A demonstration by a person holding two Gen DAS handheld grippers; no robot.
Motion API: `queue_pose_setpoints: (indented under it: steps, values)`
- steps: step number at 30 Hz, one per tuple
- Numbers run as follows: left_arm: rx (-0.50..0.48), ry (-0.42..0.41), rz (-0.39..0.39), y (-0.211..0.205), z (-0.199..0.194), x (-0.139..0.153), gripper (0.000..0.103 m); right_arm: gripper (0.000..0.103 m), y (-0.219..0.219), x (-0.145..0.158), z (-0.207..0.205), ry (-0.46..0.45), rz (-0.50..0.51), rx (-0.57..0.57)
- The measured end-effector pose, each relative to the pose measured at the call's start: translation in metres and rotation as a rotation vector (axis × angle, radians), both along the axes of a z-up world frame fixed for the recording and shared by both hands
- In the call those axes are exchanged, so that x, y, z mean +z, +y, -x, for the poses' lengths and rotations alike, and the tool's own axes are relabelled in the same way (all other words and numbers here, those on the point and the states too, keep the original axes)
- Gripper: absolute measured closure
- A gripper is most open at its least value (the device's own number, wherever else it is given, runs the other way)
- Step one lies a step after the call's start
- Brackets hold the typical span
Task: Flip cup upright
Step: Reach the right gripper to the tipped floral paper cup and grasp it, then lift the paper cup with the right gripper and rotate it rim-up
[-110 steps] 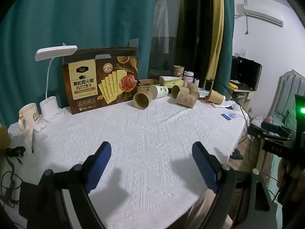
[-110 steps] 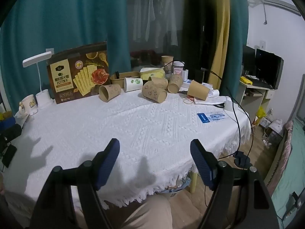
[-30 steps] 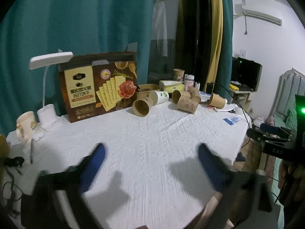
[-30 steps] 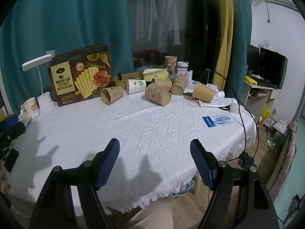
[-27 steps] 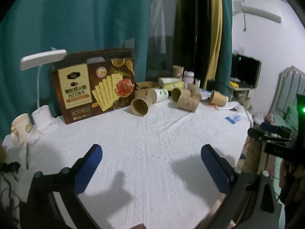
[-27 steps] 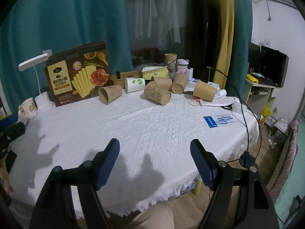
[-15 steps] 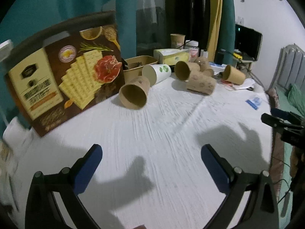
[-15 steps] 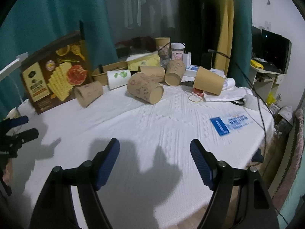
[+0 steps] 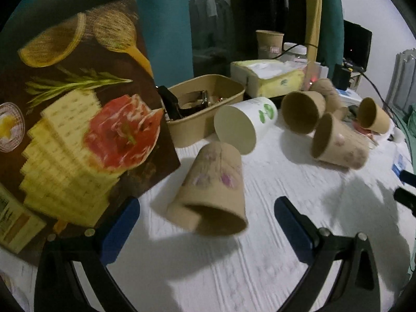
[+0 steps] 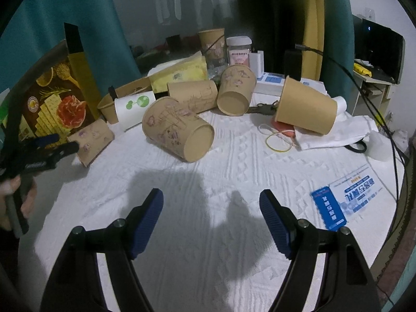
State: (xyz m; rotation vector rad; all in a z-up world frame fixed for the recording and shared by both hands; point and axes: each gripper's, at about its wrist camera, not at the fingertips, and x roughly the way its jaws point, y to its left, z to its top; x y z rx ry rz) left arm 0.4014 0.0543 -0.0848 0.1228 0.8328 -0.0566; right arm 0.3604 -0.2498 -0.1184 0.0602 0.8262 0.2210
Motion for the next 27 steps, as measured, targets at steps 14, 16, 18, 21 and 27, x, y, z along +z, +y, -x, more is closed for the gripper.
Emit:
queue_pose_setpoints:
  steps: [14, 16, 18, 21, 27]
  values:
    - [-0.032, 0.089, 0.018, -0.003, 0.004, -0.009, 0.034, 0.029, -0.015, 0.008, 0.048, 0.002, -0.032, -0.033]
    - [-0.046, 0.076, 0.03, -0.005, 0.026, 0.002, 0.035, 0.029, -0.015, 0.015, 0.062, -0.012, -0.039, -0.027]
    - [-0.06, 0.059, 0.048, -0.008, 0.052, 0.014, 0.035, 0.029, -0.015, 0.02, 0.078, -0.024, -0.046, -0.02]
    - [-0.093, 0.032, 0.08, -0.012, 0.1, 0.032, 0.035, 0.029, -0.014, 0.027, 0.104, -0.038, -0.057, -0.008]
    - [-0.153, -0.002, 0.109, -0.029, 0.179, 0.054, 0.035, 0.029, -0.014, 0.031, 0.161, -0.047, -0.065, 0.008]
